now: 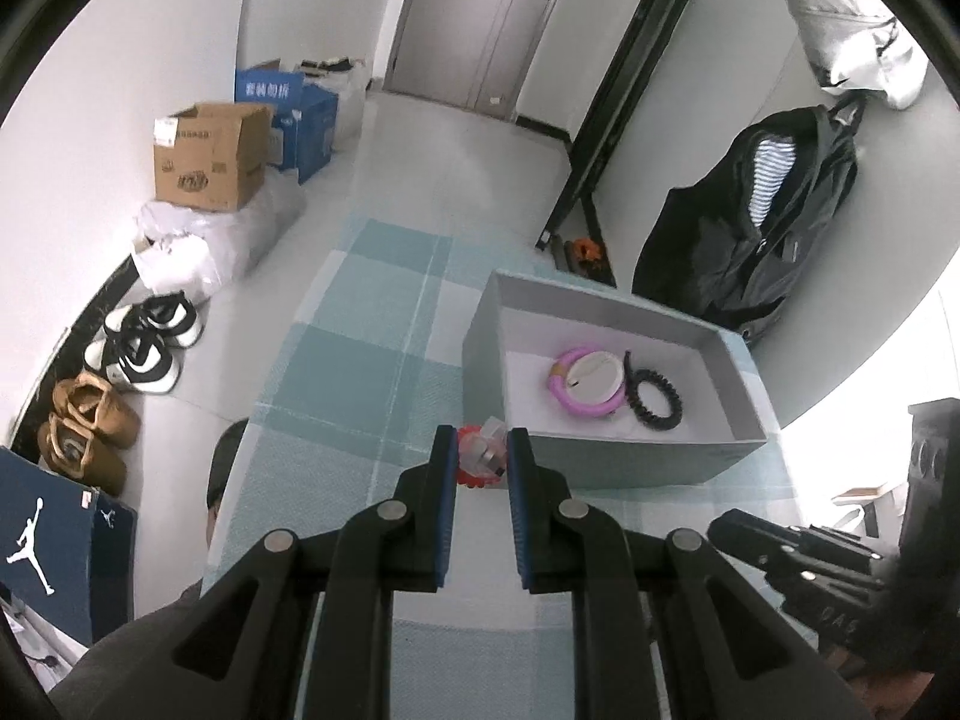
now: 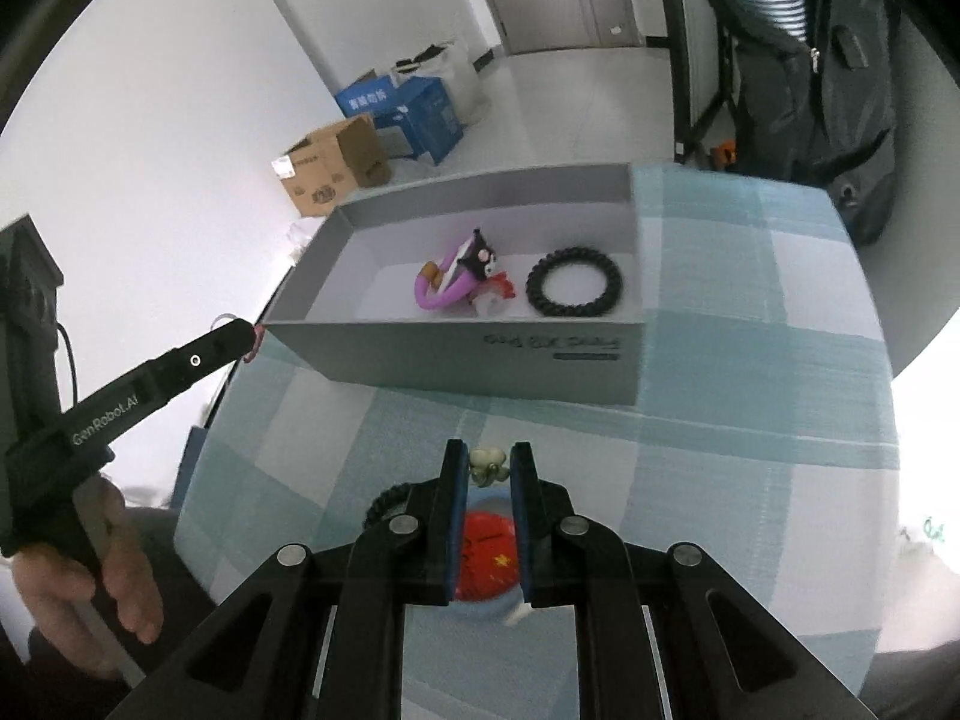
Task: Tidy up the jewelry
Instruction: 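Carry the red figure and flower charm into the gray box and open both tools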
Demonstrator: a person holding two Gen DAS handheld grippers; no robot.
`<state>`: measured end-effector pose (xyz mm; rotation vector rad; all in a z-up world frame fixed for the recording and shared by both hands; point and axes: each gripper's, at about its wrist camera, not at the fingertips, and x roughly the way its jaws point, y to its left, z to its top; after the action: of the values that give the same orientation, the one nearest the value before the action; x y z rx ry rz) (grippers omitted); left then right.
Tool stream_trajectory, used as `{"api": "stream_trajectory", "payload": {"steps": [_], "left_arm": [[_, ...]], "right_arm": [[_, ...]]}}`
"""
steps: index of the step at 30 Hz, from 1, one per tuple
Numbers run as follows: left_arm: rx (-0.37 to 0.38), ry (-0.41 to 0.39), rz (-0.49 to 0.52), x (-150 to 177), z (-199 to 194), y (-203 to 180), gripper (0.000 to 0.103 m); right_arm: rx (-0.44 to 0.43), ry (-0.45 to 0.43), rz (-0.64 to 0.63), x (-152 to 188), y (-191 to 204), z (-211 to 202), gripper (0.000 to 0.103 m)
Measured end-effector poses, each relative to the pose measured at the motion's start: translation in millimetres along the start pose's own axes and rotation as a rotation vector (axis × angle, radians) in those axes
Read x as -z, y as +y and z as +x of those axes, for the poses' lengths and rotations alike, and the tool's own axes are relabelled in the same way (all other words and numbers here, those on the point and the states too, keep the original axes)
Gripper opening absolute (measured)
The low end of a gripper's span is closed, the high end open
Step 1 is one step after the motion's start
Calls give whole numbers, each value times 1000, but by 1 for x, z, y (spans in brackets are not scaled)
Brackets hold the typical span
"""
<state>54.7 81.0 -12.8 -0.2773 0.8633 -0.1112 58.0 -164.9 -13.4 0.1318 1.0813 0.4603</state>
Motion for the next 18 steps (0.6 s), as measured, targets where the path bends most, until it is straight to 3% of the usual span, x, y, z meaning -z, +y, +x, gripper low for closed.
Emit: {"api": "stream_trajectory", "payload": {"steps": [6, 18], "left_arm": [[-12, -39, 41, -1, -13, -13, 11], [47, -15, 109, -25, 0, -41, 11]], "right_arm": [[-48, -41, 2, -7, -8, -26, 13], [-106, -146, -141, -54, 1, -63, 13]]}}
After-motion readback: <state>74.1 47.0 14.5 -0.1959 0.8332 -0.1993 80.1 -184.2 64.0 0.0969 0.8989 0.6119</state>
